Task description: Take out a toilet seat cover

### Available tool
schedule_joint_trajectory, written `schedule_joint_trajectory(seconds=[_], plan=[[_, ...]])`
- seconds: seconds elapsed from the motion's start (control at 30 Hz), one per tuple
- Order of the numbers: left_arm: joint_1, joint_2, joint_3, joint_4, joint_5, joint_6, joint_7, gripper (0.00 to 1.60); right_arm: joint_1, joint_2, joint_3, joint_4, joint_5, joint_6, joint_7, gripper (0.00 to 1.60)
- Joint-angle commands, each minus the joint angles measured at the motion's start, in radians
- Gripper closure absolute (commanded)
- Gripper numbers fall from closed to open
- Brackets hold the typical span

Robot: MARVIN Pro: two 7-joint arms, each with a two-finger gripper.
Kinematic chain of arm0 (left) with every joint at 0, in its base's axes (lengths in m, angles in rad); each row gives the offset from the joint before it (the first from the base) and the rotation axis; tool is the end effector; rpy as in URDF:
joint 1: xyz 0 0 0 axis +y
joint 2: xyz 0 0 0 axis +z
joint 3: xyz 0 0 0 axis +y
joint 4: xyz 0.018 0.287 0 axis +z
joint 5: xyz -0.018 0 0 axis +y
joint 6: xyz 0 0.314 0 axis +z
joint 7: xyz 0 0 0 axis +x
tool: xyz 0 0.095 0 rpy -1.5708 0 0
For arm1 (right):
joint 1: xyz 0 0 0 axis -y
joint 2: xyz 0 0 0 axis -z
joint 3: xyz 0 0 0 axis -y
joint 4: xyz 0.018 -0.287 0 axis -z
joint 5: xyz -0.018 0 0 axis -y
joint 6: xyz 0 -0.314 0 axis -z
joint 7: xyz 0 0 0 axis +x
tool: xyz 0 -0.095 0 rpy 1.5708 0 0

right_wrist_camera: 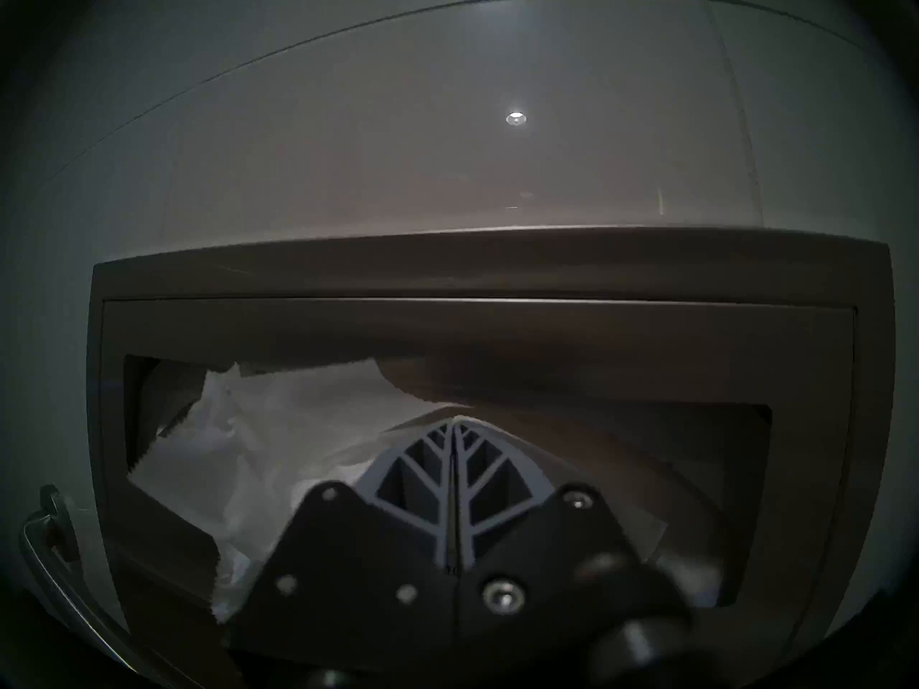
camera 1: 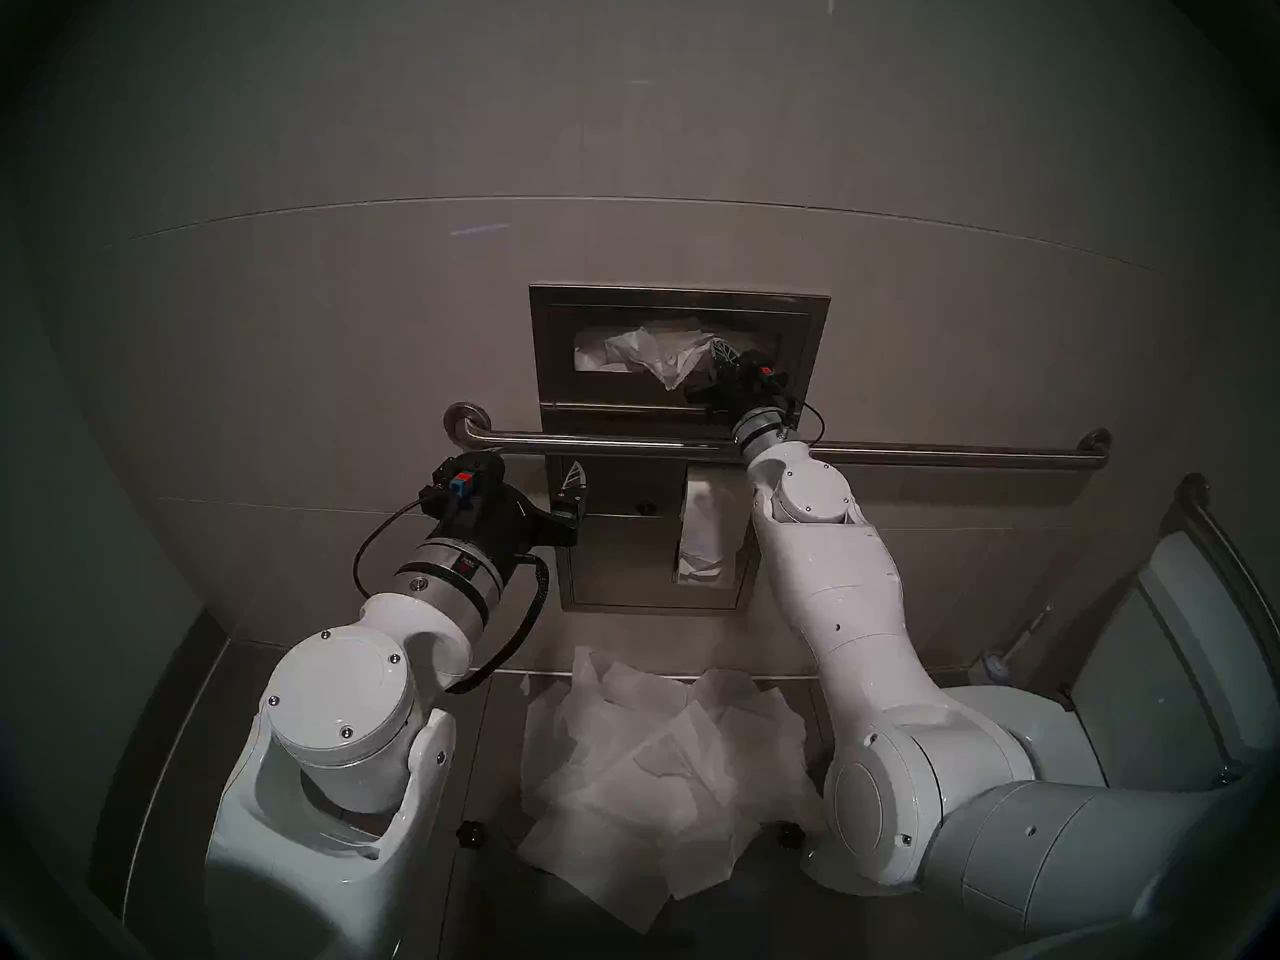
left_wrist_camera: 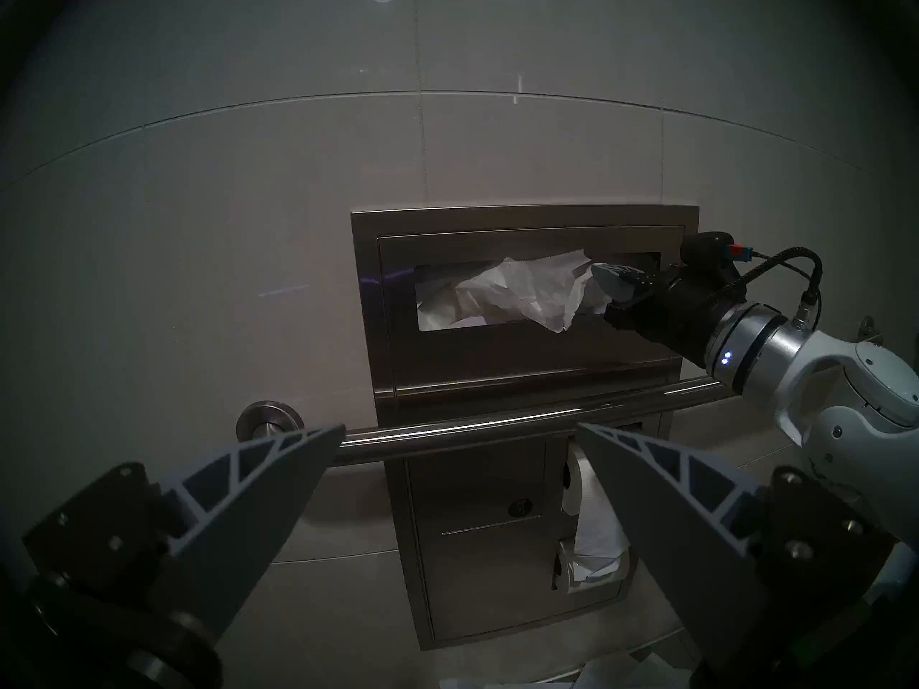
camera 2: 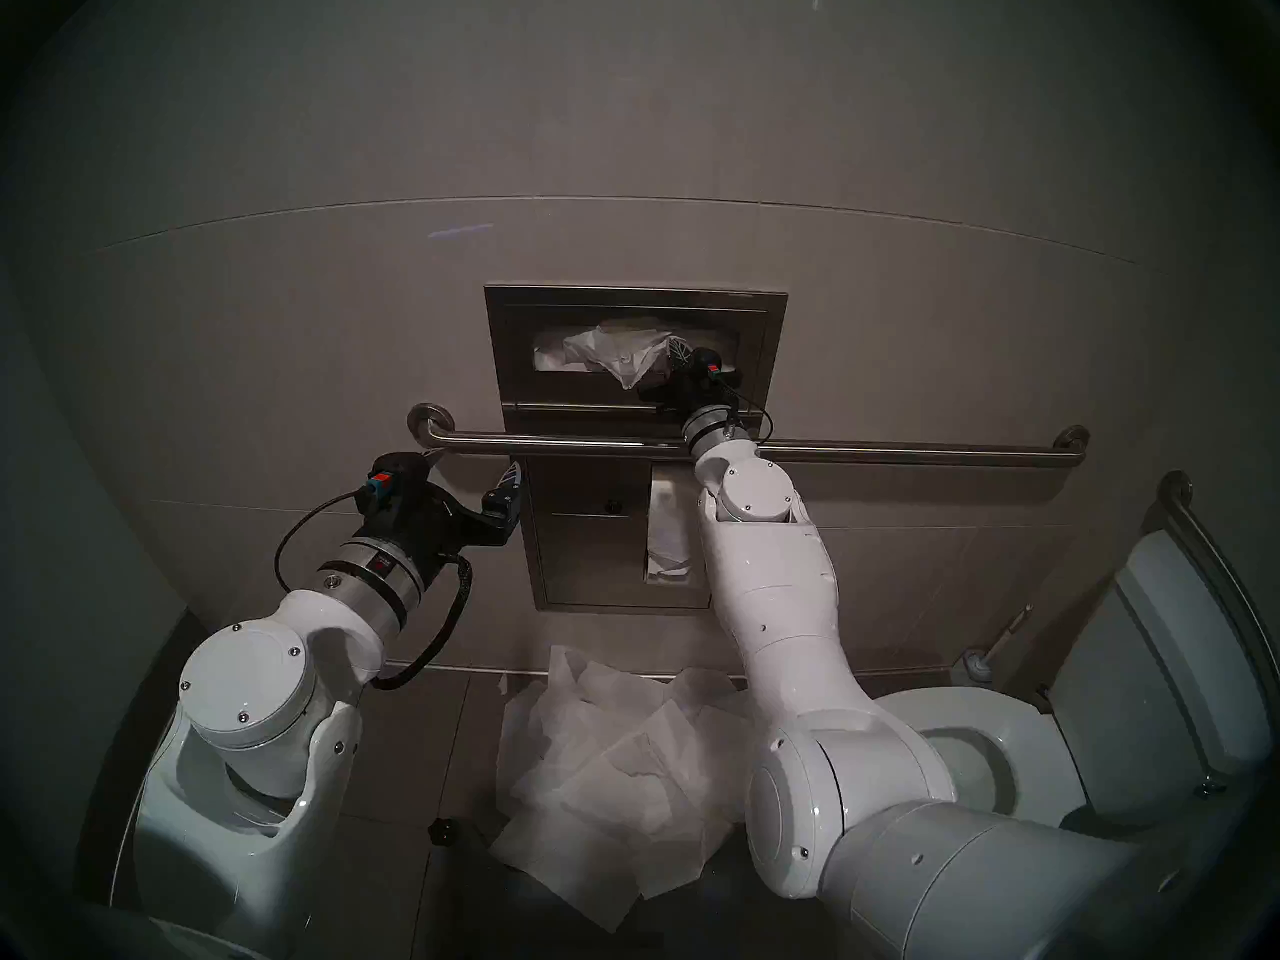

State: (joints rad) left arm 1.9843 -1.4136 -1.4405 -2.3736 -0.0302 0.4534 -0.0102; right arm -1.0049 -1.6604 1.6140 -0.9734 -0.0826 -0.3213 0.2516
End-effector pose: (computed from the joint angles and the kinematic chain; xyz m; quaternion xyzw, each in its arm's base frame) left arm 0.2877 -0.0392 -0.1784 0.7299 -0.0956 0.6752 0.0466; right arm 0.5695 0.0558 -0.2333 -0.5920 -0.0983 -0.7953 0.0855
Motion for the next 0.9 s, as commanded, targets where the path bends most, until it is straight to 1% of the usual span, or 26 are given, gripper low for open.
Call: schedule_joint_trajectory(seconds=[0.0,0.17,0.4,0.53,0.87], plan=[[-0.017,-0.002,0.001,-0.036,0.001,-0.015,0.0,0.0,0.051,0.0,0.001,-0.038,0.005,-0.023,0.002,1.6],[-0.017,-0.001,0.001,-0.036,0.001,-0.015,0.001,0.0,0.047,0.001,0.005,-0.048,-0.001,-0.033,-0.016,1.6],[-0.017,0.0,0.001,-0.036,0.0,-0.015,0.002,0.0,0.006,0.003,0.005,-0.095,-0.007,-0.029,-0.022,1.6],[-0.018,0.001,0.002,-0.036,-0.001,-0.015,0.003,0.0,0.013,0.015,0.005,-0.115,-0.017,-0.034,-0.023,1.6],[-0.018,0.002,0.002,-0.036,-0.002,-0.015,0.004,0.0,0.001,0.01,0.0,-0.153,-0.022,-0.029,-0.025,1.6]])
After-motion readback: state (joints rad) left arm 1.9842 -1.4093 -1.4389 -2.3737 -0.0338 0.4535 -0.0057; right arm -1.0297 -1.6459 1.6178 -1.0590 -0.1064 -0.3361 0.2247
